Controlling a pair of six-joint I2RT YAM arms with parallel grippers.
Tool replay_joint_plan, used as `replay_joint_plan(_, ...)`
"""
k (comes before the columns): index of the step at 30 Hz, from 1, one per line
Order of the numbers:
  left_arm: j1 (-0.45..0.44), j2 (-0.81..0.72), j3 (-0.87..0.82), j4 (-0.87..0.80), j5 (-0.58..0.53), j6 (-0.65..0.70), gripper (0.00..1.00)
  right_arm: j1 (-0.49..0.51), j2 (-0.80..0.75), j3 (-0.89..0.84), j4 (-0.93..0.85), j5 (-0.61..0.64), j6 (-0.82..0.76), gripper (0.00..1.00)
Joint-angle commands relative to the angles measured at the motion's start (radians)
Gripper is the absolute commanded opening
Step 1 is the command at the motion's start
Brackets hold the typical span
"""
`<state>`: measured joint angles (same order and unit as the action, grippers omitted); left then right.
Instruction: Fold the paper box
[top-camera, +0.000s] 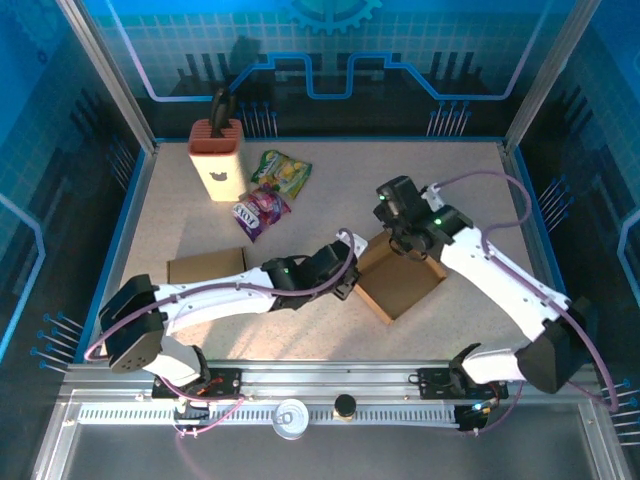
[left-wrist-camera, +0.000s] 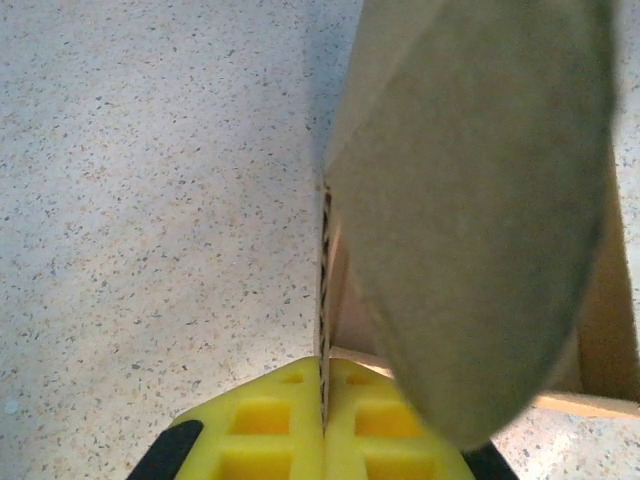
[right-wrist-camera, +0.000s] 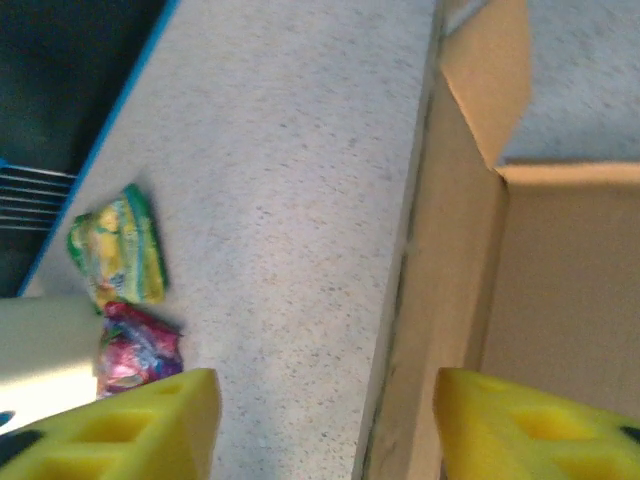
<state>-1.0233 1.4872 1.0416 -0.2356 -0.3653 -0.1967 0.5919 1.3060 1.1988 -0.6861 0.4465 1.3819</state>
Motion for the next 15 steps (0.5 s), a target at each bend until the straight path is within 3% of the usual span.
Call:
replay_joint_plan(1,0.079,-0.105,-0.036,-0.035,0.161,0.077,0.0,-0.059,-0.152,-0.101,0.314,-0.13,-0.469,0.77)
replay_joint_plan(4,0.158,-0.181,-0.067,-0.058,0.29,0.146,0.0,-0.166,-0.301,-0.245,0.503,-0.364,-0.775,0.88)
replay_joint_plan(7,0.231,-0.234,-0.092,-0.081,0.391,0.222,0.0,-0.335,-0.38,-0.313,0.525,-0.61,-0.975,0.84)
replay_joint_plan(10,0.276,-0.268,-0.103,-0.108,0.419,0.295,0.0,-0.496,-0.357,-0.349,0.506,-0.866,-1.089,0.79)
replay_joint_plan(13,0.288,-0.264,-0.1,-0.104,0.38,0.312,0.0,-0.574,-0.26,-0.331,0.467,-0.989,-1.166,0.75)
replay_joint_plan(15,0.297,-0.253,-0.097,-0.116,0.364,0.317,0.0,-0.592,-0.198,-0.325,0.454,-0.987,-1.187,0.73)
